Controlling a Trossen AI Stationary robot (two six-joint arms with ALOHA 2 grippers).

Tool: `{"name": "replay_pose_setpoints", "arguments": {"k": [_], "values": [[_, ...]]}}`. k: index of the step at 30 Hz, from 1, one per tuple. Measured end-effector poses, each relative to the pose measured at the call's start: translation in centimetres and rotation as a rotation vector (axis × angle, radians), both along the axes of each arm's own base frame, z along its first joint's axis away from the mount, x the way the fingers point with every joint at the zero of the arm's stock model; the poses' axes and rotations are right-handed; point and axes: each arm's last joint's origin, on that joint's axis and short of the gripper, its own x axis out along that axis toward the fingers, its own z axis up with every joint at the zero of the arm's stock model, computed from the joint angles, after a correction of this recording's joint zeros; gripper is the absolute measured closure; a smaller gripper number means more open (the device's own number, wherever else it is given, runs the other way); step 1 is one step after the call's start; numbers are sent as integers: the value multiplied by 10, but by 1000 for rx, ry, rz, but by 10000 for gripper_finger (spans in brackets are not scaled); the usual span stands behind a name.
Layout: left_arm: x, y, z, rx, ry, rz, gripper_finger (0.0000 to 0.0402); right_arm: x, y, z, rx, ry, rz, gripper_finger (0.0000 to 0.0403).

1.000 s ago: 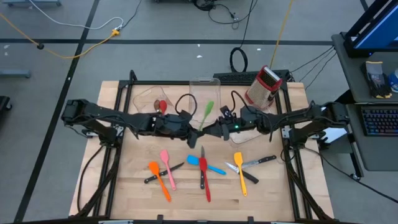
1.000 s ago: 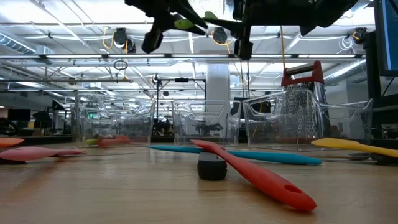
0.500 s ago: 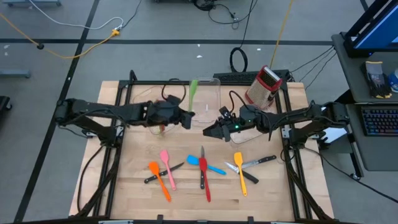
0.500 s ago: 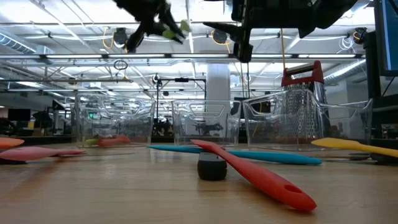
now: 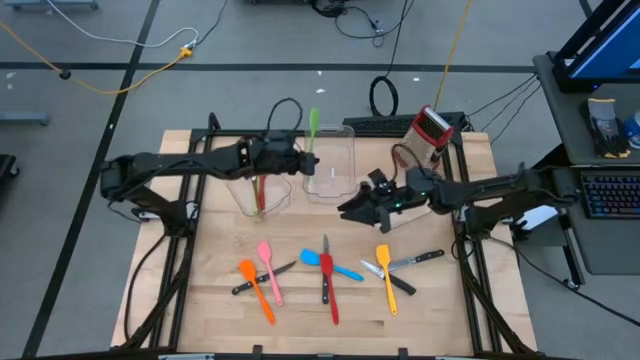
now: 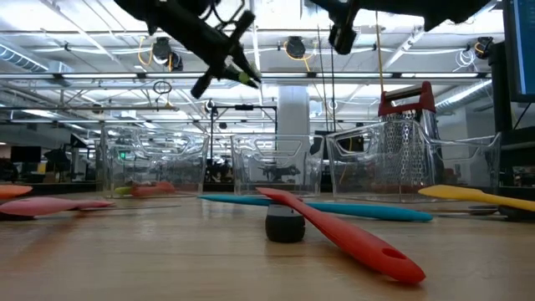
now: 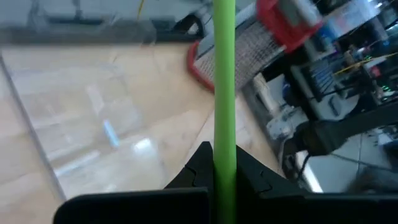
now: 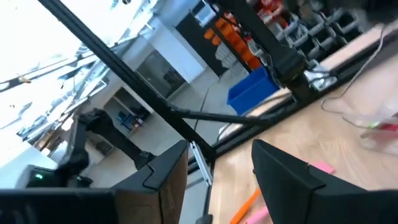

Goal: Pick & Place Kitchen Items
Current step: Put the green spatula into the middle bin

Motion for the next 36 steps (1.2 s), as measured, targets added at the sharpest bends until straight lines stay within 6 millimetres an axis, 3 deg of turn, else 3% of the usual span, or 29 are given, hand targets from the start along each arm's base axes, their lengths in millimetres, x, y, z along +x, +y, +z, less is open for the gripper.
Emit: {"name": "replay_pose_setpoints", "arguments": {"k": [10, 17, 24, 32, 36], "values": [[38, 19, -48, -95, -55, -42, 388, -46, -3, -7, 1, -50, -133, 232], [46, 32, -73, -136, -34, -20, 388, -70, -4, -23, 61, -59, -199, 232], [45, 35, -78, -125, 3, 6, 388, -81, -5, -32, 88, -53, -221, 232], [48, 22, -82, -60, 73, -11, 388, -82, -5, -37, 98, -49, -221, 232], [53, 21, -71, 3, 98, -44, 388, -82, -5, -37, 98, -49, -221, 232]]}}
